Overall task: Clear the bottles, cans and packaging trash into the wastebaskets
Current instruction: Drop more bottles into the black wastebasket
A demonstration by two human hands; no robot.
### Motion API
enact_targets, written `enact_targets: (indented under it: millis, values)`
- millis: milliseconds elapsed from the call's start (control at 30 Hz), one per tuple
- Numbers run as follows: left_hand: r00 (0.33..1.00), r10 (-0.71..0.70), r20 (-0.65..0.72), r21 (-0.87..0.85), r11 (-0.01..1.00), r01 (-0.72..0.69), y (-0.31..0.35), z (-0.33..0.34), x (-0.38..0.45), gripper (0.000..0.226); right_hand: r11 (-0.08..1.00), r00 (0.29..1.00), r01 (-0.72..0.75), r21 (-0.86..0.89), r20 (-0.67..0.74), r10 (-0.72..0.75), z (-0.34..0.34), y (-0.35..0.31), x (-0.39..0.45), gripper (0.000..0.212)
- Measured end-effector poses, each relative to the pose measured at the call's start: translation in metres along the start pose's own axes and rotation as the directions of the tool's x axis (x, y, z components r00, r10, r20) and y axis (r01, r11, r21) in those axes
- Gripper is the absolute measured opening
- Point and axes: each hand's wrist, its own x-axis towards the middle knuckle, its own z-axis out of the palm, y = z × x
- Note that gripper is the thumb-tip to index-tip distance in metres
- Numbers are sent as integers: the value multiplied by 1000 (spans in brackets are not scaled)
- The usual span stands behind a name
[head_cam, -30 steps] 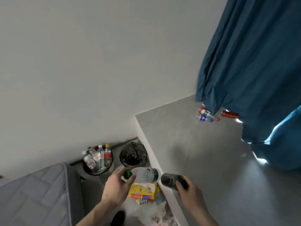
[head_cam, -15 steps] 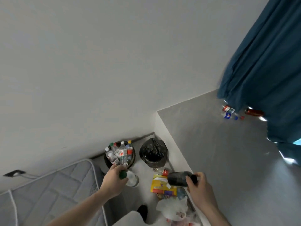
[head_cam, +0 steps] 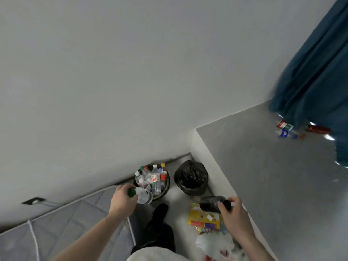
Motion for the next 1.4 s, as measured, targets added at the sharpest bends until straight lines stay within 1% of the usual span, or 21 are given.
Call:
enact_targets:
  millis: [67,133,267,367,433,567,633,733,833,933,1067,1133,1233,1300,1400]
  values:
    - [999,-16,44,41,999,15,-4,-2,37,33,999,999,-38,3,4,38,14,-13,19,30]
    - [992,-31,123,81,996,21,-7,-2,74,32,996,996,-93,13,11,93,36,-32,39,32]
    - [966,-17,259,199,979,-36,-18,12,145,33,991,991,-130,19,37,129,86,-76,91,32]
    - [940,-25,339,264,962,-69,-23,33,184,36,983,980,-181,34,86,177,126,-90,131,33]
    - [927,-24,374,269,959,-84,-26,51,207,35,977,973,-210,46,108,204,155,-90,158,35]
    - [918,-2,396,234,967,-99,-36,95,248,34,986,973,-165,29,169,158,211,-86,215,30]
    - [917,0,399,209,974,-91,-48,121,263,34,991,972,-135,11,196,130,242,-73,242,29]
    - [920,24,390,164,982,-96,-74,162,283,32,998,972,-62,11,226,58,290,-50,281,26]
    - [926,64,371,93,990,-106,-100,200,298,31,999,976,33,5,215,-33,336,-29,318,23]
    - [933,119,339,7,992,-129,-124,229,311,32,995,970,99,-21,223,-92,379,-10,352,22]
    - [963,198,185,-118,977,-178,-145,251,328,28,981,954,191,-21,241,-180,423,-3,384,22]
    - [965,239,112,-140,965,-222,-151,257,336,28,968,946,249,11,212,-246,437,-6,393,20]
    - [950,310,31,-147,942,-302,-164,265,347,32,944,931,328,44,152,-331,453,-7,404,19]
    - [941,338,-15,-147,930,-337,-174,272,354,35,935,927,355,23,119,-355,463,-4,409,25]
    - [931,354,-91,-170,916,-365,-187,279,364,35,920,921,384,-75,102,-376,474,1,407,41]
